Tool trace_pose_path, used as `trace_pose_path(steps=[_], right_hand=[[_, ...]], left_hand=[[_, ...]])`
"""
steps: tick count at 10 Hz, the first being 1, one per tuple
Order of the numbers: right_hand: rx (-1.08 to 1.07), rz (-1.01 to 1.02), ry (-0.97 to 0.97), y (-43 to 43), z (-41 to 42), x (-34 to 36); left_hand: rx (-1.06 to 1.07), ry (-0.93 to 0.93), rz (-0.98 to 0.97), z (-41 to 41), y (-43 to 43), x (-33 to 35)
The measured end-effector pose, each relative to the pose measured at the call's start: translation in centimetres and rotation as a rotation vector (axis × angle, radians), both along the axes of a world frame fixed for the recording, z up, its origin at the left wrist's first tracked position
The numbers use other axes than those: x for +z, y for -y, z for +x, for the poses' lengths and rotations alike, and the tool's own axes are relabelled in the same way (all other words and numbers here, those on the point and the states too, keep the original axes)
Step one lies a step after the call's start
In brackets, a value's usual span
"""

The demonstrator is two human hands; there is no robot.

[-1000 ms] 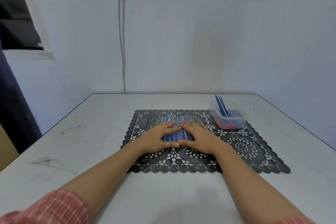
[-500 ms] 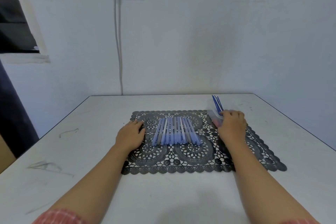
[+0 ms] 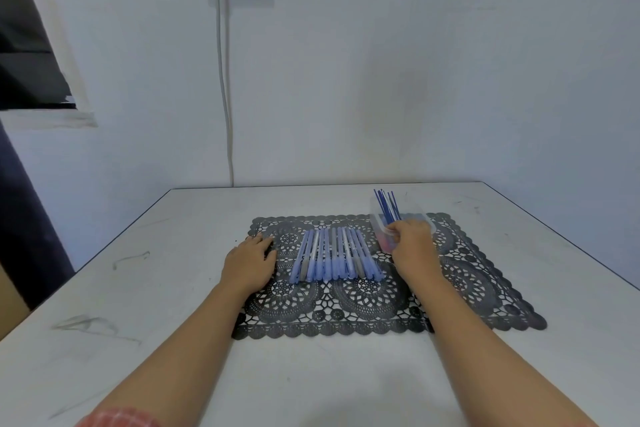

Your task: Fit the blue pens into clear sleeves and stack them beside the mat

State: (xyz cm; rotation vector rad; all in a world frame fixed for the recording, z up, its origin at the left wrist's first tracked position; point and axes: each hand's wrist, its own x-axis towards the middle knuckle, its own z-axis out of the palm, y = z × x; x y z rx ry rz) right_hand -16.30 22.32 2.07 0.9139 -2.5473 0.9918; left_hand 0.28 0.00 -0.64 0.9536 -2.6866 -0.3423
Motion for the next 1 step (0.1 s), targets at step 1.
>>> trace_pose_path(steps=[1], right_hand=[[-0.006,-0.045,0.042,-0.20,-0.13,0.54]], left_hand=[[0.048,-0.206,0.219,0.43,0.01,1.66]])
